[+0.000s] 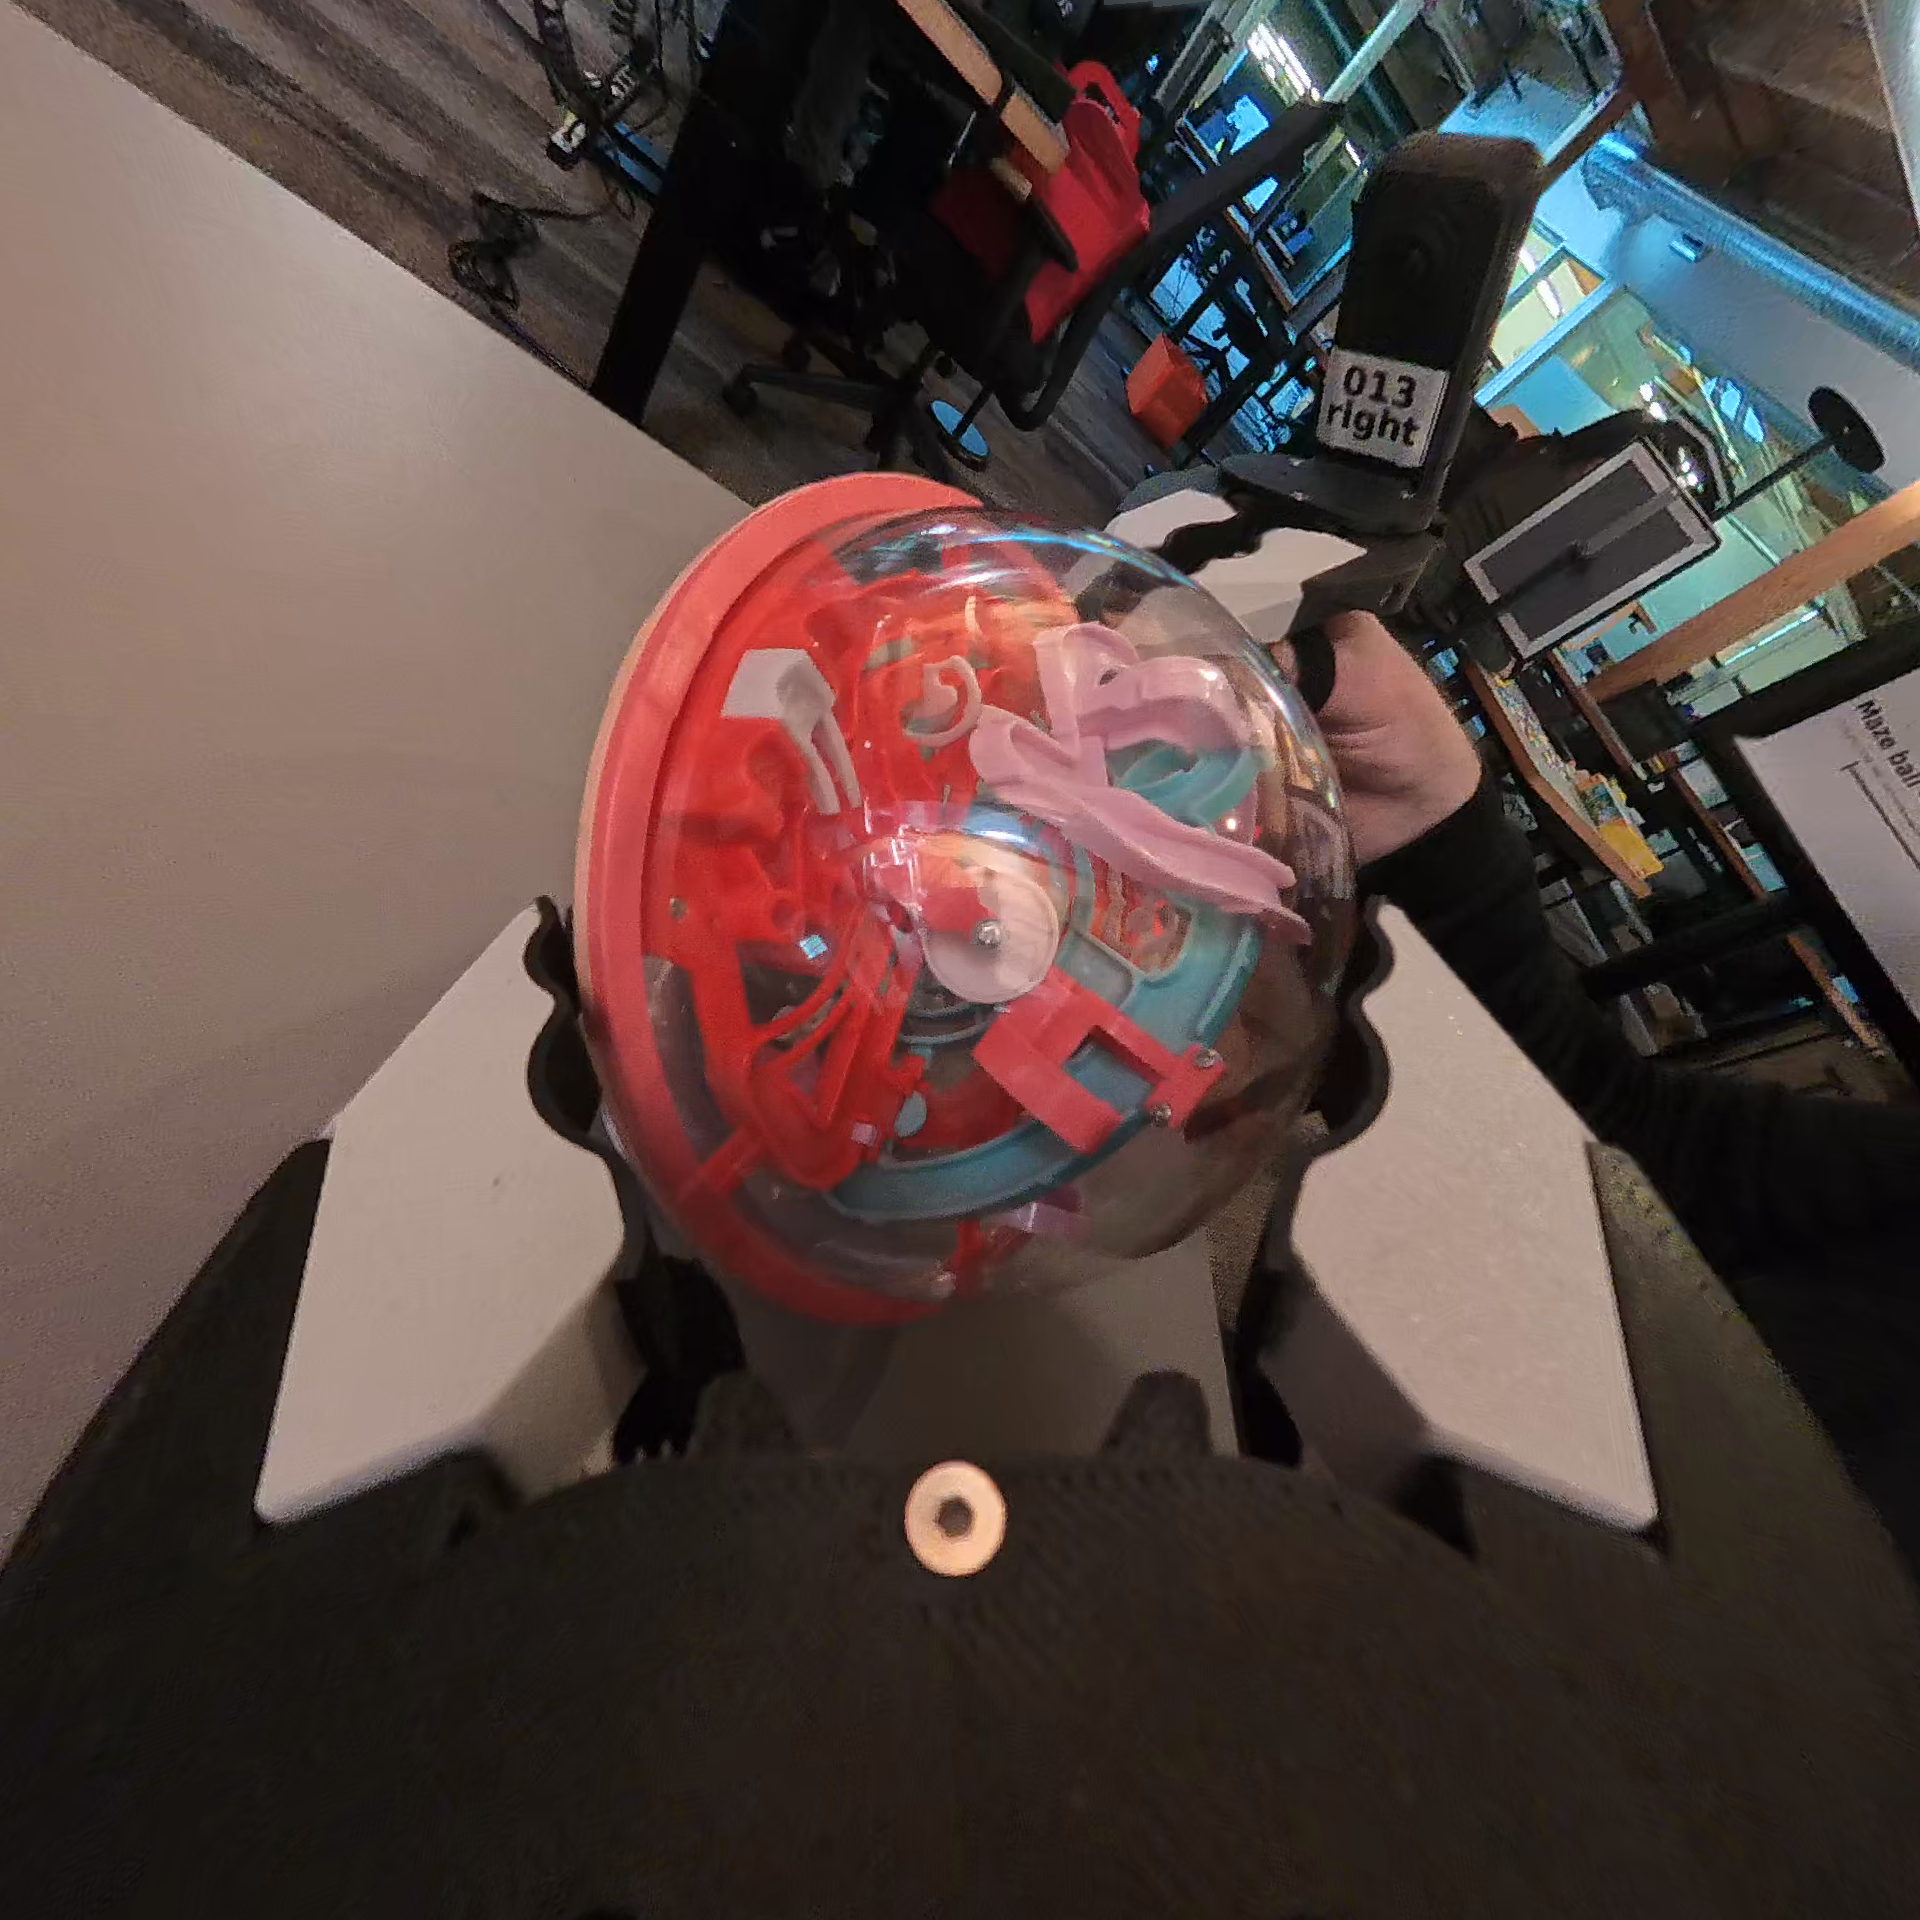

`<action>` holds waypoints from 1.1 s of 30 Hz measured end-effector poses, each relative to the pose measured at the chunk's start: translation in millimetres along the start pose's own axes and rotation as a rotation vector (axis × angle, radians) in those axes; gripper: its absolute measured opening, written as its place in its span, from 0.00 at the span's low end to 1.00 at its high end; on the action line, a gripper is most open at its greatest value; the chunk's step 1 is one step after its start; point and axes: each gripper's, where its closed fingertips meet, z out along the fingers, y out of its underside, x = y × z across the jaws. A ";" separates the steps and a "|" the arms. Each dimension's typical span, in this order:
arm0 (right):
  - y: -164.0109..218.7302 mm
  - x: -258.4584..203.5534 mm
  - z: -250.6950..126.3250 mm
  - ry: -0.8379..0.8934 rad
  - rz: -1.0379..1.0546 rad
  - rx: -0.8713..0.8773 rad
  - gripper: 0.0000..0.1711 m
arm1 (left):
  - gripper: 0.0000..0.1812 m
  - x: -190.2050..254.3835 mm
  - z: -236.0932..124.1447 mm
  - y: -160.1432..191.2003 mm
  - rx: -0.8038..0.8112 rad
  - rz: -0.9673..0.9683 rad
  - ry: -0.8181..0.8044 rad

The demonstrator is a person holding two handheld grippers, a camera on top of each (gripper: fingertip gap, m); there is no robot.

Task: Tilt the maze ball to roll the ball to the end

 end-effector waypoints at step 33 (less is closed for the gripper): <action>45.2 -0.5 -2.7 0.062 0.110 0.056 0.04 | 0.78 -3.3 17.7 -16.6 -0.212 -0.031 -0.017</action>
